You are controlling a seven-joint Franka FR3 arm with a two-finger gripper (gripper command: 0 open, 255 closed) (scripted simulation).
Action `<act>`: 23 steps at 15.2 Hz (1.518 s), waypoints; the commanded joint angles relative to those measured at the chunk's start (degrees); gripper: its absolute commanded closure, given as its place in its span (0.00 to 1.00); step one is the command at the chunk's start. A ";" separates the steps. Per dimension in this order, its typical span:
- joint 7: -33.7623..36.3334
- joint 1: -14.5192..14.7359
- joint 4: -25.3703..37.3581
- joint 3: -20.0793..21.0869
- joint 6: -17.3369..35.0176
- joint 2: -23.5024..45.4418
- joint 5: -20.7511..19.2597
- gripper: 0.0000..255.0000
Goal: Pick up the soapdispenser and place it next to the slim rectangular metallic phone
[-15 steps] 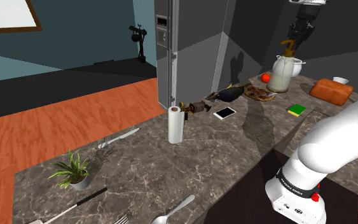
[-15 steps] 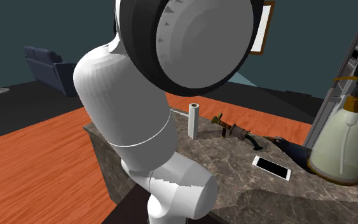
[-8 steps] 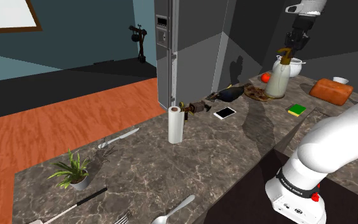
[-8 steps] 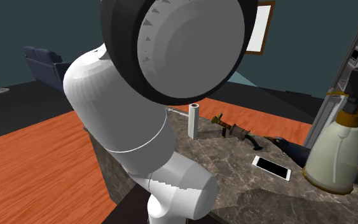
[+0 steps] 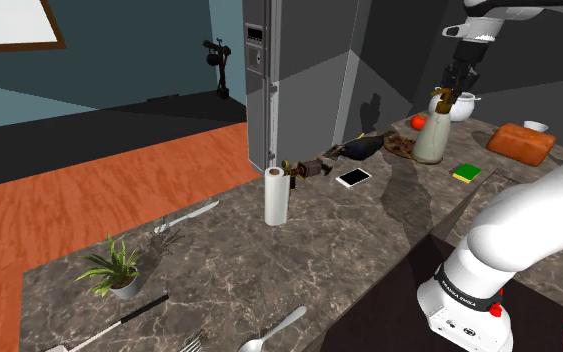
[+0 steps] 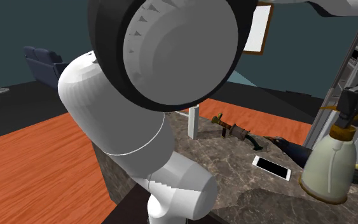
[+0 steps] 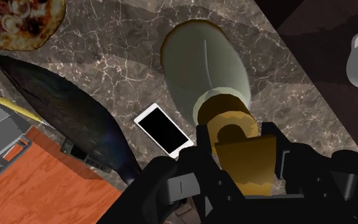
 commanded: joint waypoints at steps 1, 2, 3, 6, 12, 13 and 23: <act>0.19 -0.18 -1.98 -0.04 1.60 -0.48 -0.30 1.00; 0.23 -0.25 -2.83 -0.11 2.35 -0.60 -0.40 1.00; 0.27 -0.31 -3.67 -0.19 3.11 -0.70 -0.50 1.00; 0.36 -0.48 -6.11 -0.48 5.37 -0.91 -0.78 1.00; 0.40 -0.74 -10.68 -1.24 9.94 -0.94 -1.22 1.00; 0.38 -0.78 -11.40 -1.39 10.71 -0.89 -1.28 1.00; -0.05 -0.88 -17.98 -3.21 18.55 0.45 -1.54 1.00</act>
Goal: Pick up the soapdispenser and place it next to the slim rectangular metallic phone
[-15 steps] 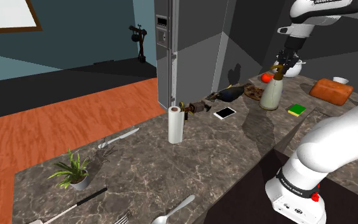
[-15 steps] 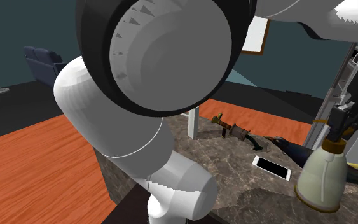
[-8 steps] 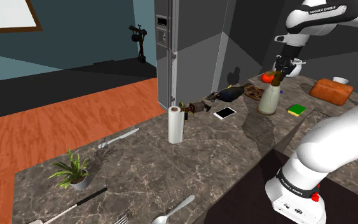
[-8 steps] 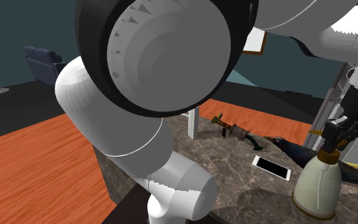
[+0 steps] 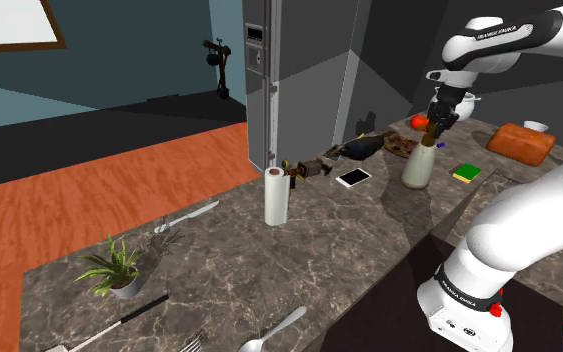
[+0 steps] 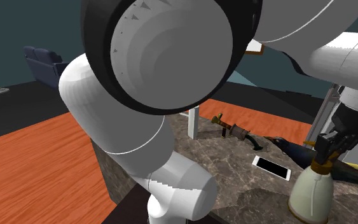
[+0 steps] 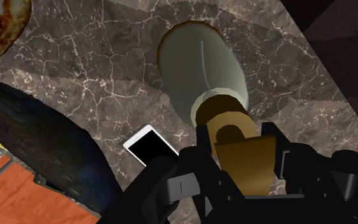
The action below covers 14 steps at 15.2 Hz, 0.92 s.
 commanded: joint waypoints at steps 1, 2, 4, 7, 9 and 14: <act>-0.17 -0.03 -1.13 -0.39 1.47 0.29 -0.04 1.00; -0.25 -0.01 -1.72 -0.61 2.28 0.53 -0.02 1.00; -0.45 0.05 -2.86 -1.07 3.91 1.07 0.05 1.00; -0.81 0.19 -4.51 -1.80 6.42 2.02 0.25 1.00; -0.81 0.19 -4.51 -1.80 6.42 2.01 0.25 1.00; -0.81 0.19 -4.51 -1.80 6.42 2.02 0.25 1.00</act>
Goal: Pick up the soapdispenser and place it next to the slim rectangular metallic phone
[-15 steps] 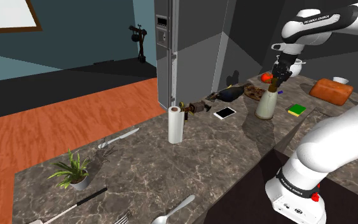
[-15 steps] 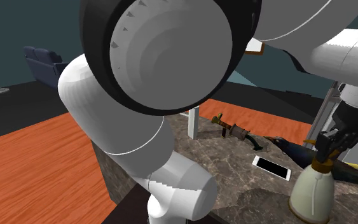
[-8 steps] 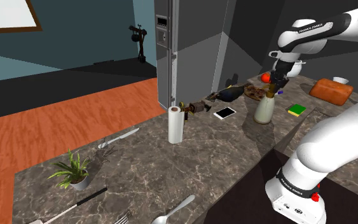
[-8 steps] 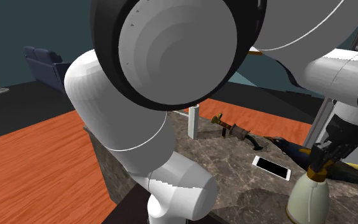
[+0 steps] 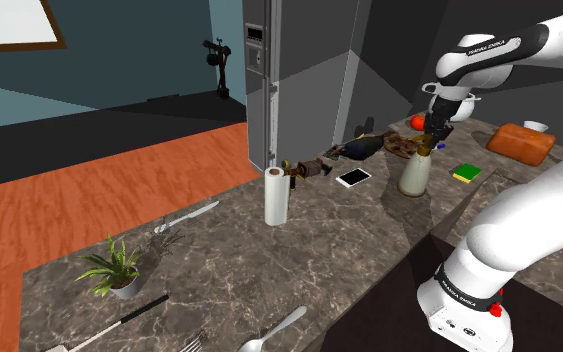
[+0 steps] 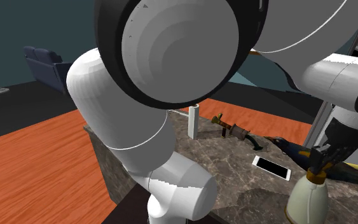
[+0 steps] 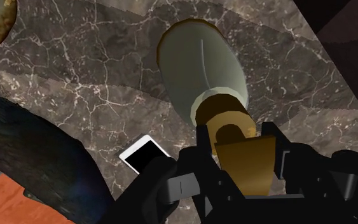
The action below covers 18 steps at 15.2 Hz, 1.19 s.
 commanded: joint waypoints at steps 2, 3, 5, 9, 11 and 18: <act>-0.02 0.02 -0.06 -0.03 -0.02 0.07 0.02 0.00; -0.04 0.02 -0.07 -0.04 -0.01 0.08 0.02 0.00; -0.04 0.01 -0.06 -0.04 -0.01 0.08 0.02 0.00; 0.47 -0.17 4.42 1.45 -6.09 -1.71 -0.19 0.00; 0.52 -0.18 5.70 1.78 -7.65 -2.01 -0.16 0.00; 0.52 -0.18 5.70 1.78 -7.65 -2.01 -0.16 0.00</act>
